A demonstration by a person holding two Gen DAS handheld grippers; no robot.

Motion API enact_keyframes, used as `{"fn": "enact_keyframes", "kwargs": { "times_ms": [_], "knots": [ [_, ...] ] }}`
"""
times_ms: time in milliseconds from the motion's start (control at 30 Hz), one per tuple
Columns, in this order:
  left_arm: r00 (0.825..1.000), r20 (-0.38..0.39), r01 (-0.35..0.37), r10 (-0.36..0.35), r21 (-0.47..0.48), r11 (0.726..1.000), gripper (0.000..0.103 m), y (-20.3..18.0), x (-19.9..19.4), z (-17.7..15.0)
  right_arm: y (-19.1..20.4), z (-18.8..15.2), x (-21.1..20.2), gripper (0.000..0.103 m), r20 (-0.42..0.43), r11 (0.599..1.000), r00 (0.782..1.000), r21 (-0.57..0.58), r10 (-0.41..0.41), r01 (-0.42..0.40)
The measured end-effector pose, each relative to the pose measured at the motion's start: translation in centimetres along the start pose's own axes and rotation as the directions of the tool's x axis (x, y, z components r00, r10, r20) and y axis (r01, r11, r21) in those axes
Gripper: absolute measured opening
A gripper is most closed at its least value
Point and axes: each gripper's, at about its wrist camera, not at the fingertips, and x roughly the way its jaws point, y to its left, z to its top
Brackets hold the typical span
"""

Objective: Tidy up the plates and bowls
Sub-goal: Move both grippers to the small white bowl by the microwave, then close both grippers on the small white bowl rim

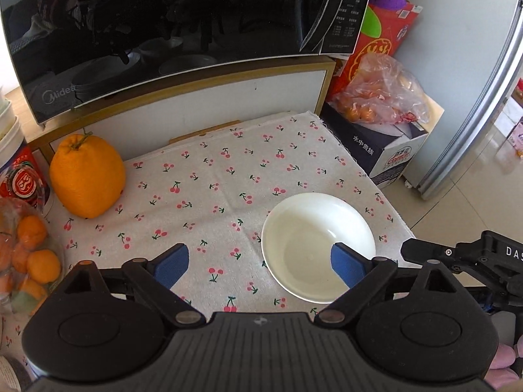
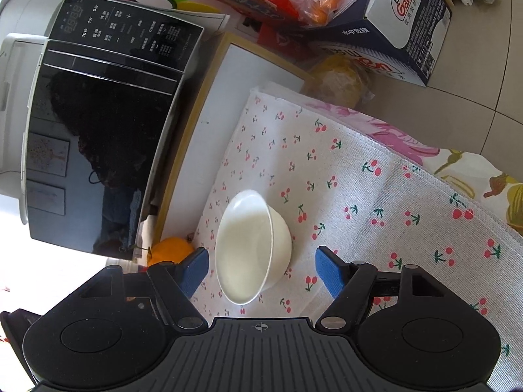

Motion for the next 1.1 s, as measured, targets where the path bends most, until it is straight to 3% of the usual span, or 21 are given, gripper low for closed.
{"fn": "enact_keyframes", "kwargs": {
  "times_ms": [133,333,667,900,1100],
  "knots": [
    [0.999,-0.025,0.040,-0.040,-0.020,0.999,0.072,0.5,1.6,0.5,0.2,-0.1,1.0,0.054,-0.007,1.000,1.000,-0.018,-0.010,0.010],
    [0.997,-0.032,0.062,-0.063,-0.047,0.997,0.053,0.8,3.0,1.2,-0.3,-0.2,1.6,0.042,-0.009,1.000,1.000,-0.012,-0.024,0.024],
    [0.995,-0.071,0.065,-0.069,-0.061,0.996,0.038,0.8,4.8,1.2,-0.7,-0.1,1.9,0.030,-0.004,1.000,1.000,-0.008,-0.023,0.023],
    [0.996,-0.082,0.040,-0.045,-0.059,0.997,0.014,0.7,5.3,1.0,-0.7,-0.4,2.5,0.019,-0.020,1.000,1.000,-0.020,-0.020,0.020],
    [0.996,-0.085,0.039,-0.042,-0.039,0.999,0.007,0.3,5.4,0.9,-0.6,-0.5,2.6,0.008,-0.022,1.000,1.000,-0.025,-0.001,0.000]
  ]
}}
